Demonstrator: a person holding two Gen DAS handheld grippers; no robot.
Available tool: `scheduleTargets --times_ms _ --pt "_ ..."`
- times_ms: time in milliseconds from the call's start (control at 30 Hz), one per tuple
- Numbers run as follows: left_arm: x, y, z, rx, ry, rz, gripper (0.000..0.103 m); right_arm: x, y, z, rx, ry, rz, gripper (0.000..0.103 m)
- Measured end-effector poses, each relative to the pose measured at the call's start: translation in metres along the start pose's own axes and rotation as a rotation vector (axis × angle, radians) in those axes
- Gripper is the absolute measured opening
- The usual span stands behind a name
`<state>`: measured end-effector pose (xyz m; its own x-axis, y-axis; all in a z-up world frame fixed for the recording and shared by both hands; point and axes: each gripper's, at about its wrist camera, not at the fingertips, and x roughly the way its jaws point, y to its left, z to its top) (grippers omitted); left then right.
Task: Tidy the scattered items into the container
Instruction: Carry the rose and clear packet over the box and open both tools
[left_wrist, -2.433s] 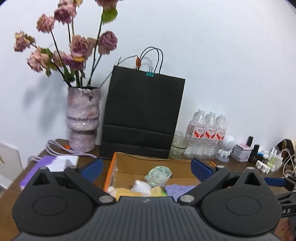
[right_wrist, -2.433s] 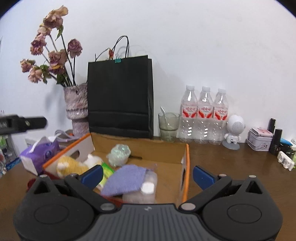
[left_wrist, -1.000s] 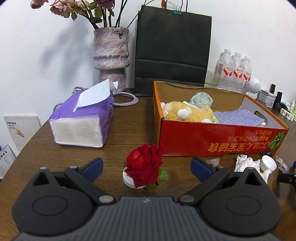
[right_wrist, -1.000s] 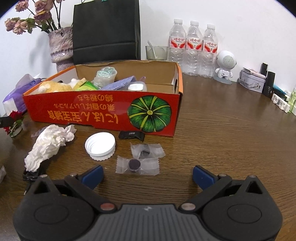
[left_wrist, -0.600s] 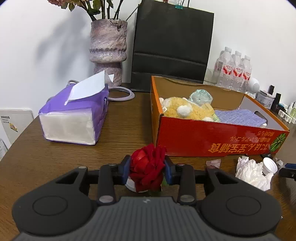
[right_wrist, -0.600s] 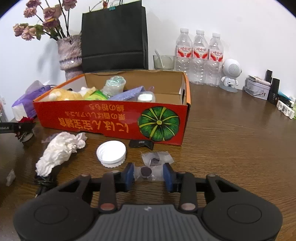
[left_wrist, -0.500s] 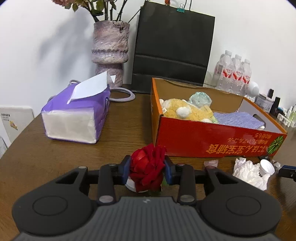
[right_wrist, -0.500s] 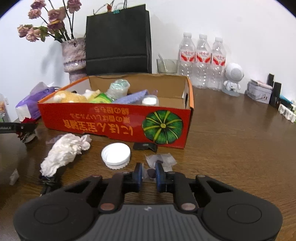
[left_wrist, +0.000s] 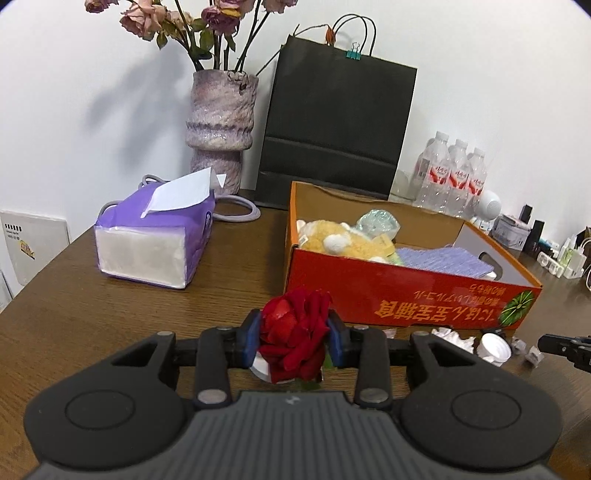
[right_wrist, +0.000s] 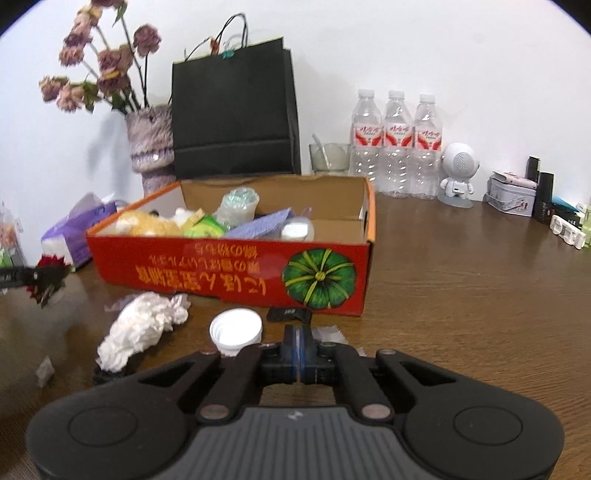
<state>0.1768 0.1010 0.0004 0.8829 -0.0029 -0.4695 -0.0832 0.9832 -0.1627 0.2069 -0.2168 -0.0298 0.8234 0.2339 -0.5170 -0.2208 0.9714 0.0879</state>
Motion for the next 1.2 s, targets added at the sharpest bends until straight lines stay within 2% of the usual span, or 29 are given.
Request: scheduleTargets --times_ms 167,233,267,300,333,367,433,467,500,533,567,600,833,1200 --pt "-0.007 -0.005 -0.002 -0.006 -0.005 -0.012 0.036 -0.01 -0.008 0.005 0.04 -0.037 0.005 0.001" --pt "-0.007 -0.006 -0.003 -0.007 0.0 -0.016 0.036 -0.01 -0.012 0.005 0.051 -0.027 0.014 0.011" --pt "-0.007 -0.007 -0.004 -0.007 0.002 -0.017 0.036 -0.005 -0.013 0.005 0.047 -0.001 0.018 0.031" --pt "-0.008 -0.008 -0.004 -0.008 0.005 -0.019 0.036 0.001 -0.013 0.004 0.034 0.03 0.022 0.06" --pt "-0.008 -0.008 -0.005 -0.01 0.008 -0.021 0.036 0.007 -0.012 0.002 0.014 0.054 0.014 0.071" --pt "-0.009 -0.008 -0.006 -0.01 0.008 -0.022 0.036 0.014 -0.011 0.001 -0.008 0.078 -0.001 0.076" --pt "-0.011 -0.009 -0.007 -0.011 0.008 -0.021 0.036 0.025 -0.01 -0.002 -0.016 0.114 -0.029 0.072" --pt "-0.011 -0.009 -0.007 -0.013 0.008 -0.02 0.036 0.029 -0.011 -0.004 -0.01 0.125 -0.026 0.064" --pt "-0.012 -0.009 -0.008 -0.015 0.008 -0.02 0.036 0.03 -0.012 -0.004 -0.016 0.112 -0.032 0.041" --pt "-0.013 -0.009 -0.008 -0.017 0.008 -0.019 0.036 0.029 -0.012 -0.003 -0.02 0.108 -0.039 0.034" --pt "-0.014 -0.009 -0.009 -0.018 0.008 -0.018 0.036 0.027 -0.015 -0.002 0.002 0.106 -0.019 0.016" --pt "-0.015 -0.009 -0.009 -0.019 0.007 -0.017 0.036 0.024 -0.018 -0.002 0.029 0.103 0.018 0.012" --pt "-0.025 -0.01 -0.009 -0.015 -0.012 -0.015 0.036 0.005 -0.015 -0.004 0.021 0.053 0.01 0.003" --pt "-0.037 -0.024 0.008 0.002 -0.07 -0.063 0.036 -0.027 -0.03 0.024 0.109 -0.069 0.084 0.003"
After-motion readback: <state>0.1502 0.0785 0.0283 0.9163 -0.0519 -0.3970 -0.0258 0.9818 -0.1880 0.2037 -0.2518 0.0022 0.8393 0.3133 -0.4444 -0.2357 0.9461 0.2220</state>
